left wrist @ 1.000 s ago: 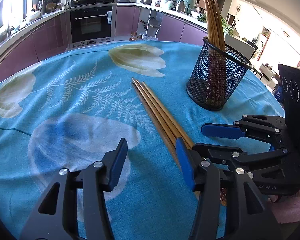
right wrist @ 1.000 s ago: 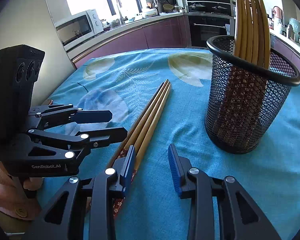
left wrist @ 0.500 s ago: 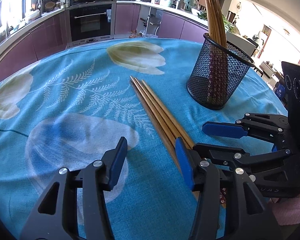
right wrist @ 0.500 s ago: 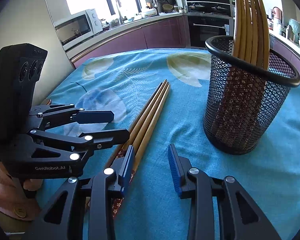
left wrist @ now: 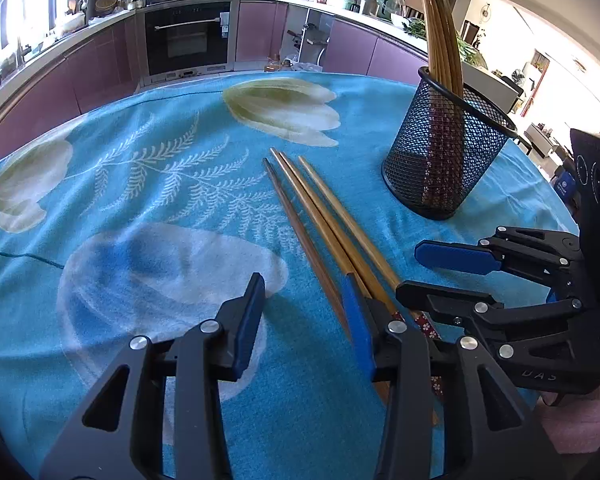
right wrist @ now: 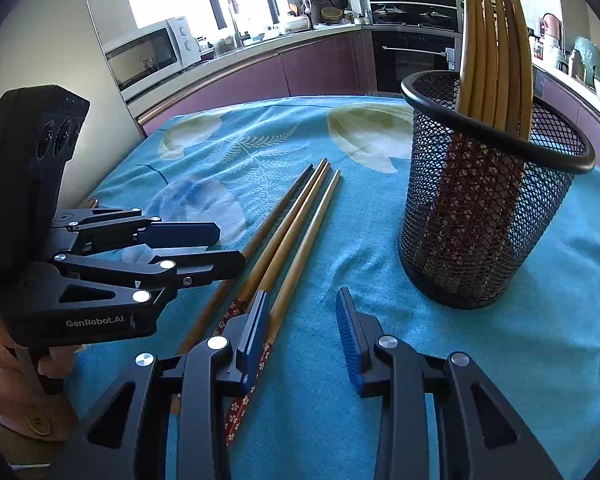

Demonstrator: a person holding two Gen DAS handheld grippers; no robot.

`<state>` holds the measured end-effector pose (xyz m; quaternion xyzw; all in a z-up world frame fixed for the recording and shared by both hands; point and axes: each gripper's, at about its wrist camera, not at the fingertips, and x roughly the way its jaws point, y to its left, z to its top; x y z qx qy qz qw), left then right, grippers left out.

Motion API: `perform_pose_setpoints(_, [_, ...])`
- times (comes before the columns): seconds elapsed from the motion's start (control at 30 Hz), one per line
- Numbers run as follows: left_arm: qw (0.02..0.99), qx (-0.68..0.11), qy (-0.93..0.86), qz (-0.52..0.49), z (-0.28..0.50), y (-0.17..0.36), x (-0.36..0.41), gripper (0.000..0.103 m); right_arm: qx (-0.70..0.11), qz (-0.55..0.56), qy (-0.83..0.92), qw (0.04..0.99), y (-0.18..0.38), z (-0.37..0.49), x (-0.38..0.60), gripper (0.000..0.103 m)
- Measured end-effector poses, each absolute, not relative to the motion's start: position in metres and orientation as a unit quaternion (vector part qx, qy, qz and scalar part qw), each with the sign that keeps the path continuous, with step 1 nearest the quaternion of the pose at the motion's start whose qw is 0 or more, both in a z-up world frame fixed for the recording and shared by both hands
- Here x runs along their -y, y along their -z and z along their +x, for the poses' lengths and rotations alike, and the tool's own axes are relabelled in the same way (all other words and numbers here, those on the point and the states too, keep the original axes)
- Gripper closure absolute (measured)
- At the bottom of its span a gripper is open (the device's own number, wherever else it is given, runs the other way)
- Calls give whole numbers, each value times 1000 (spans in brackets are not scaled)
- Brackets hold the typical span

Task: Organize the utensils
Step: 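Move both open tools back down to the remaining chopsticks, then close the left tool on one chopstick while the right tool grasps another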

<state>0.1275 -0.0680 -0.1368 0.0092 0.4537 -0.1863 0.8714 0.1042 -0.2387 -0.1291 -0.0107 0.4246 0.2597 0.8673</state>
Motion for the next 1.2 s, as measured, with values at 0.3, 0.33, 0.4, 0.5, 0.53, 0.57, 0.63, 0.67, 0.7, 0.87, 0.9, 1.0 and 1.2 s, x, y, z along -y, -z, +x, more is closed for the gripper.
perform_pose_setpoints(0.3, [869,-455,191,19,136,137,70,66,-429,-22,-254,866,128,112,229,72])
perform_pose_setpoints(0.33, [869,-456,191,18,138,138,70,67,-430,-22,-254,866,129,113,229,72])
perform_pose_setpoints(0.4, [868,-457,192,16,141,138,70,69,-431,-24,-252,866,129,116,227,74])
perform_pose_setpoints(0.5, [868,-458,192,15,144,138,71,72,-432,-24,-250,866,129,120,225,77])
perform_pose_setpoints(0.53, [868,-458,192,15,145,138,71,73,-432,-23,-249,867,129,121,225,79])
perform_pose_setpoints(0.57, [868,-458,191,15,145,138,71,76,-433,-22,-248,867,129,122,225,80])
perform_pose_setpoints(0.63, [867,-459,194,12,146,138,71,81,-433,-17,-245,867,130,124,226,86])
perform_pose_setpoints(0.67, [867,-460,195,10,146,138,71,82,-434,-14,-244,867,130,125,228,88])
perform_pose_setpoints(0.7, [867,-459,195,9,146,138,72,83,-434,-10,-243,867,130,125,230,90])
perform_pose_setpoints(0.87, [866,-460,198,-6,145,139,71,91,-437,8,-245,865,131,127,235,94])
perform_pose_setpoints(0.9, [866,-460,197,-9,144,139,70,91,-437,12,-245,865,131,127,237,95])
perform_pose_setpoints(1.0, [866,-460,194,-20,144,140,68,92,-438,24,-244,865,130,127,242,97])
perform_pose_setpoints(1.2, [868,-460,187,-34,141,139,62,94,-435,41,-244,866,128,126,251,97])
